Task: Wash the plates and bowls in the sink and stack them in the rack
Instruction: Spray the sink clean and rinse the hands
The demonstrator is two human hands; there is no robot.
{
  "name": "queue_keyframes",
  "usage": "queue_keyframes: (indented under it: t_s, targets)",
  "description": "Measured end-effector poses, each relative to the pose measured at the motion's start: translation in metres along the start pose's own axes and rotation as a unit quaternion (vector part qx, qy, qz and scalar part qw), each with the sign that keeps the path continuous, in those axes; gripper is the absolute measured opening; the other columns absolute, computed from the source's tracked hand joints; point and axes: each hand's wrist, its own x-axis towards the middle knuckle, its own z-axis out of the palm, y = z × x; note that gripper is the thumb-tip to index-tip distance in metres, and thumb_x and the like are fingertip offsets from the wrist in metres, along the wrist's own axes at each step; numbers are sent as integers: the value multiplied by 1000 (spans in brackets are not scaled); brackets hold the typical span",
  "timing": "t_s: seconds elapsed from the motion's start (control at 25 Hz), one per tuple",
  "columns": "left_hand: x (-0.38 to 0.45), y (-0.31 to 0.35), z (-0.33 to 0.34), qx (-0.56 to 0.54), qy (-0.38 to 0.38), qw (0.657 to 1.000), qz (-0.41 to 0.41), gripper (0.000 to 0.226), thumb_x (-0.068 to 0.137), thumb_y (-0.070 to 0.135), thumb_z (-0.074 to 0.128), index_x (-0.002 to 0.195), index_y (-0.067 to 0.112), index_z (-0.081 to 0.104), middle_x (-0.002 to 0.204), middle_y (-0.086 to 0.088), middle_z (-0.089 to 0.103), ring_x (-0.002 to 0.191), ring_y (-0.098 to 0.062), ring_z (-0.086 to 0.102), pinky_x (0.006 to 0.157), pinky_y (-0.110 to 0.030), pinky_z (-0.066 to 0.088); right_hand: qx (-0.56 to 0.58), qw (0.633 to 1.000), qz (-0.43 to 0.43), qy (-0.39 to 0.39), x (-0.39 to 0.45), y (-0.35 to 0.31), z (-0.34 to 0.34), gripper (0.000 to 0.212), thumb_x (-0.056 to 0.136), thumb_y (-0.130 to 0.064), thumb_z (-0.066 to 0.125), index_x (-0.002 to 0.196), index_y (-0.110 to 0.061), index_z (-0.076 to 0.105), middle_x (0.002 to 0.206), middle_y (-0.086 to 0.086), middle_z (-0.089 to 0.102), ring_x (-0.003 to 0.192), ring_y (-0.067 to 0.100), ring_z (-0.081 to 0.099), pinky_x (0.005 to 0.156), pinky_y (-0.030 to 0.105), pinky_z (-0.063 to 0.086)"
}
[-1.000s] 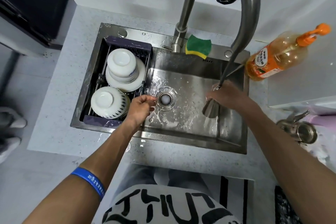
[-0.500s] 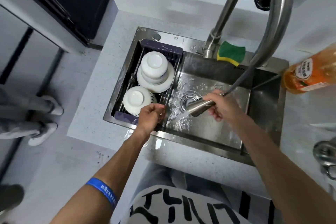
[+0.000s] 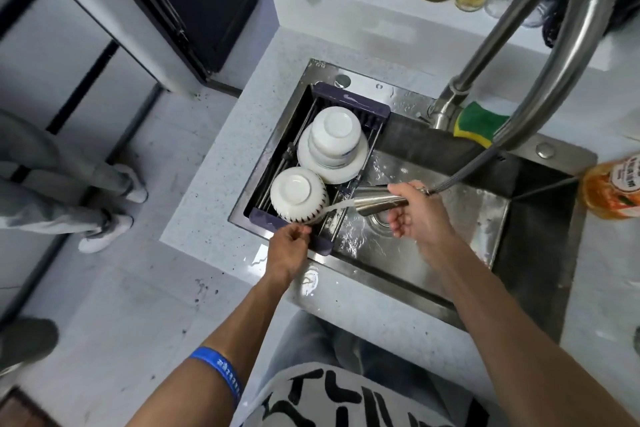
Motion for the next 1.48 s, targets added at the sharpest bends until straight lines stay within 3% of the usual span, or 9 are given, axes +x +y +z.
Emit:
queue_keyframes:
  t_s: [0.16,0.44,0.52,0.56,0.68,1.04,1.16,1.36,1.48]
  targets:
    - [6,2,-6,11,6,1000,3,16,96,16,60,86,16,73,90,2,73,82,-10,62,83,-27,49,46,999,-4,-20,-5,-7,22,12,89,-20,66,89,-10,59,58,14,58,46,21,52,44,28,42]
    - [13,0,-17,26,45,999,-16,23,95,19,60,76,14,72,77,2,69,75,-14,59,70,-27,46,79,997,-20,2,-2,-9,43,14,88,-20,69,79,-14,60,62,19,61,50,24,55,49,31,47]
    - [16,5,-24,20,73,997,-26,15,93,15,59,85,13,72,88,-2,69,84,-18,61,77,-26,47,77,997,-29,-2,-1,-12,49,12,89,-18,68,82,-13,60,63,19,62,52,24,56,49,32,47]
    - [18,8,-27,3,78,997,-27,14,92,14,60,99,12,72,101,-3,70,94,-19,62,87,-29,49,81,996,-32,-2,0,-14,51,12,90,-18,68,84,-12,59,64,18,62,53,24,56,49,33,48]
    - [23,16,-34,-55,71,996,-18,44,91,13,59,135,12,57,132,-4,61,122,-21,56,109,-41,43,90,995,-29,15,6,-17,57,12,91,-18,68,87,-10,59,66,18,62,53,24,56,50,34,49]
    - [33,41,-35,-94,71,992,44,44,102,22,51,145,13,48,147,-3,49,134,-19,45,115,-35,34,74,996,-47,13,29,-24,52,19,91,-20,69,100,-7,60,70,18,67,59,26,64,60,38,56]
    - [34,43,-33,-72,62,994,60,45,100,23,55,144,15,48,147,-3,49,134,-19,46,115,-37,36,26,995,-78,51,34,-17,35,16,92,-19,68,101,-10,58,70,19,66,58,27,62,54,34,56]
    - [43,43,-27,-4,44,995,89,53,91,22,63,142,24,50,146,-2,50,129,-21,51,111,-46,41,-64,978,-137,145,33,-5,-33,16,89,-12,65,81,-18,53,54,3,57,41,14,51,47,27,44]
    - [41,39,-21,42,51,992,106,58,89,18,65,144,19,47,145,-2,48,131,-22,47,114,-42,37,-120,975,-144,118,35,-11,-46,19,88,-10,64,78,-18,51,49,0,56,40,15,47,45,26,40]
